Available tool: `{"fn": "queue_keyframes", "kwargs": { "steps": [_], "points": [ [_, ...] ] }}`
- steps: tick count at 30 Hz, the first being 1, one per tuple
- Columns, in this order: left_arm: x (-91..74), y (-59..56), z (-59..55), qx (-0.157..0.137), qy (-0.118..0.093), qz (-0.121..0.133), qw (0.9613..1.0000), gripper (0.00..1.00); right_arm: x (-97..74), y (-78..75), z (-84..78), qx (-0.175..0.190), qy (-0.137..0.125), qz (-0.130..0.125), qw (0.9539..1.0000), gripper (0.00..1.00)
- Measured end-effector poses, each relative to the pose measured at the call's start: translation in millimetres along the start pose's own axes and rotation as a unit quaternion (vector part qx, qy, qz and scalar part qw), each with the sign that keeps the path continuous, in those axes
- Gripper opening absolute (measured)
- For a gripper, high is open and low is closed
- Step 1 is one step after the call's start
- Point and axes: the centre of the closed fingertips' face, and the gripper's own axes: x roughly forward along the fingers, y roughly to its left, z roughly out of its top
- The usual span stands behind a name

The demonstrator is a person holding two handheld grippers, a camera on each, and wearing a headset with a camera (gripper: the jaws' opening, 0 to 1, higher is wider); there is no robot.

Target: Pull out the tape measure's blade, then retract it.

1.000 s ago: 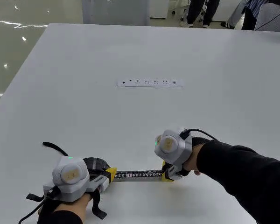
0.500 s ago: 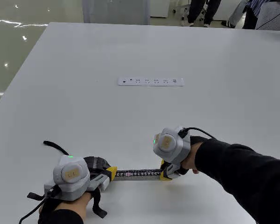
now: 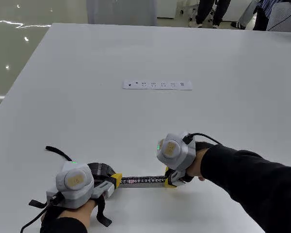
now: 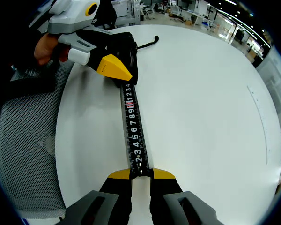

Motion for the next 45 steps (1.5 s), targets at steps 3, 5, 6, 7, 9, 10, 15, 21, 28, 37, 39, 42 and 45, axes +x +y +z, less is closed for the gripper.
{"fn": "queue_keyframes", "kwargs": {
  "steps": [3,5,6,7,9,10,15,21,28,37,39,42,45],
  "points": [
    [-0.2,0.2,-0.2,0.000,0.000,0.000,1.0000,0.64,0.3,0.1,0.9,0.002,0.000,0.000,1.0000,0.10],
    [0.0,0.2,-0.1,0.000,0.000,0.000,1.0000,0.64,0.5,0.2,1.4,0.002,0.000,0.000,1.0000,0.10],
    [0.2,-0.1,0.0,0.000,0.000,0.000,1.0000,0.64,0.6,0.3,1.7,0.002,0.000,0.001,1.0000,0.10],
    [-0.2,0.2,-0.3,0.000,0.000,0.000,1.0000,0.64,0.7,0.3,2.0,0.002,-0.001,0.001,1.0000,0.10],
    [-0.2,0.1,-0.1,0.000,0.000,0.000,1.0000,0.64,1.1,0.4,2.7,0.001,-0.001,0.001,1.0000,0.10],
    [0.1,-0.1,0.0,0.000,0.000,0.000,1.0000,0.64,1.2,0.6,3.2,0.000,0.000,0.001,1.0000,0.10],
    [-0.1,0.1,-0.3,0.000,0.000,0.000,1.0000,0.64,1.8,0.7,4.7,0.000,0.000,0.002,1.0000,0.10],
    [0.2,0.1,-0.3,0.000,0.000,-0.001,1.0000,0.64,2.6,0.3,6.5,0.005,-0.001,0.002,1.0000,0.10],
    [0.0,-0.3,-0.3,0.000,0.001,-0.001,1.0000,0.64,3.1,0.7,9.0,0.005,-0.002,0.002,1.0000,0.10],
    [0.2,0.2,-0.3,0.000,0.002,-0.001,1.0000,0.64,4.2,0.7,12.3,0.006,-0.003,0.004,1.0000,0.10],
    [0.0,0.2,-0.3,0.000,0.001,-0.001,1.0000,0.64,4.4,0.3,13.1,0.004,-0.004,0.003,1.0000,0.10],
    [0.3,-0.1,-0.1,0.000,0.001,-0.001,1.0000,0.64,4.6,0.5,14.2,0.004,-0.005,0.004,1.0000,0.10],
    [0.2,0.0,-0.3,0.000,0.002,-0.001,1.0000,0.64,5.0,0.7,15.7,0.004,-0.006,0.003,1.0000,0.10]
  ]
}}
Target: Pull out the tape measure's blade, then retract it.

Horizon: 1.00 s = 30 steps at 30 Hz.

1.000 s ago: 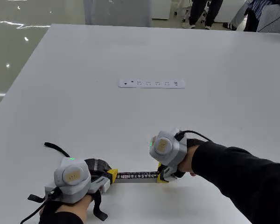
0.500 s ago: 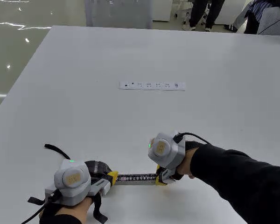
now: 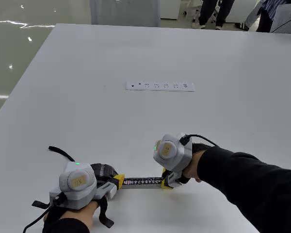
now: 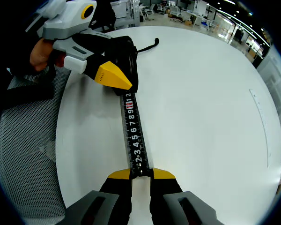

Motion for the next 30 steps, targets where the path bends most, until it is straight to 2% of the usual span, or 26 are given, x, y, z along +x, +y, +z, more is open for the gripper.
{"fn": "queue_keyframes", "kwargs": {
  "steps": [30],
  "points": [
    [-1.0,-1.1,0.0,-0.001,-0.001,-0.002,1.0000,0.64,4.1,2.4,13.1,-0.002,-0.013,0.004,0.9999,0.10]
  ]
}}
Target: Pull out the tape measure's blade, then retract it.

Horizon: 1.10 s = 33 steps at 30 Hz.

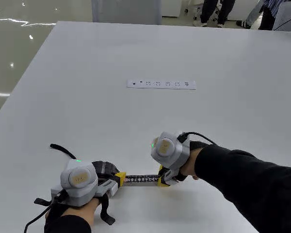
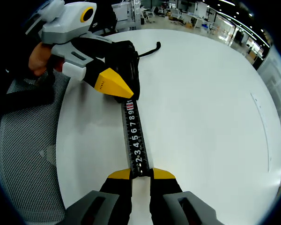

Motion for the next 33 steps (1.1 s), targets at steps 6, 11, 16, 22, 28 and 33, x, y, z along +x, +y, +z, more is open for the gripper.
{"fn": "queue_keyframes", "kwargs": {
  "steps": [6,11,16,22,28,33],
  "points": [
    [0.1,0.0,-0.3,-0.001,0.001,-0.001,1.0000,0.64,1.5,0.4,2.2,-0.003,0.001,-0.001,1.0000,0.10],
    [0.3,-0.1,-0.3,-0.003,0.002,-0.002,1.0000,0.64,2.2,0.1,4.5,-0.002,-0.001,0.001,1.0000,0.10],
    [-0.4,0.5,-0.7,-0.005,0.002,-0.003,1.0000,0.64,2.5,0.0,7.1,-0.001,-0.004,0.002,1.0000,0.10],
    [-0.6,0.0,-0.9,-0.008,0.004,-0.005,0.9999,0.64,3.6,0.2,9.4,-0.002,-0.007,0.004,1.0000,0.10],
    [-0.6,0.0,-1.0,-0.009,0.005,-0.007,0.9999,0.64,4.2,0.4,11.3,-0.002,-0.012,0.005,0.9999,0.10],
    [-0.1,0.1,-0.8,-0.009,0.005,-0.007,0.9999,0.64,4.8,0.9,13.2,-0.005,-0.013,0.005,0.9999,0.10]
  ]
}}
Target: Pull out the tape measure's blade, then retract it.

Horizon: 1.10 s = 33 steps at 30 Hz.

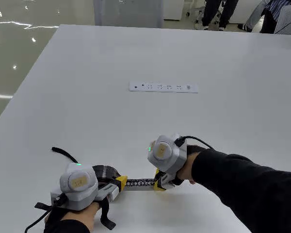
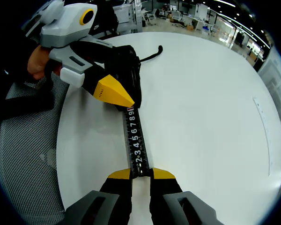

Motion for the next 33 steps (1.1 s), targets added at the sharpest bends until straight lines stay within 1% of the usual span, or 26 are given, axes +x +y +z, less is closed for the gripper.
{"fn": "queue_keyframes", "kwargs": {
  "steps": [11,23,33],
  "points": [
    [-1.1,0.7,-0.6,-0.003,0.000,-0.002,1.0000,0.64,2.4,0.8,4.6,-0.002,-0.004,-0.004,1.0000,0.10],
    [-2.1,1.1,0.2,-0.016,-0.005,-0.009,0.9998,0.63,4.8,2.1,10.5,-0.005,-0.013,0.002,0.9999,0.10],
    [-1.9,1.5,0.5,-0.018,-0.006,-0.012,0.9998,0.63,6.6,3.0,15.7,-0.003,-0.021,0.004,0.9998,0.09]
  ]
}}
